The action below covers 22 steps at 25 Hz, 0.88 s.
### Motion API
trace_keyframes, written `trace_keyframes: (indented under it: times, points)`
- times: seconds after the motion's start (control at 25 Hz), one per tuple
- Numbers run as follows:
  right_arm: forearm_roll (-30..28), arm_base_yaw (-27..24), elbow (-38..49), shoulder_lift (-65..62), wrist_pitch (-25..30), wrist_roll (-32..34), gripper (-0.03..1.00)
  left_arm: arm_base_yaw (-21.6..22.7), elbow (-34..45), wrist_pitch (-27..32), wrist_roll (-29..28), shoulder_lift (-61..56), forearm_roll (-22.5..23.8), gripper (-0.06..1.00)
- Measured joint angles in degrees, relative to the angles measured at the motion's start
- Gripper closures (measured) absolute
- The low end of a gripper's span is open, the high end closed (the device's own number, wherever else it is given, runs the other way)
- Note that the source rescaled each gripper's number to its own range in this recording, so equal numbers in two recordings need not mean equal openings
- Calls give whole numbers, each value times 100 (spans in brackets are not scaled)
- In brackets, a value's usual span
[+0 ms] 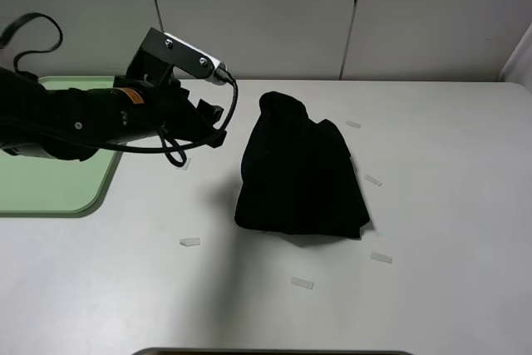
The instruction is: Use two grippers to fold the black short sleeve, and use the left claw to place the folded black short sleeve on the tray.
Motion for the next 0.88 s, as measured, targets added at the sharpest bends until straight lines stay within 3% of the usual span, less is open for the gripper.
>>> trace_keyframes:
  times: [0.12, 0.24, 0.36, 0.88]
  points:
    - [0, 0, 0, 0, 0, 0, -3, 0, -118, -152, -48, 382, -79, 28]
    - [0, 0, 0, 0, 0, 0, -3, -58, -370, -222, -50, 671, -104, 7]
    - [0, 0, 0, 0, 0, 0, -3, -171, -633, -320, -43, 878, -104, -2]
    - [0, 0, 0, 0, 0, 0, -3, -832, -1605, -535, -64, 1848, -122, -6]
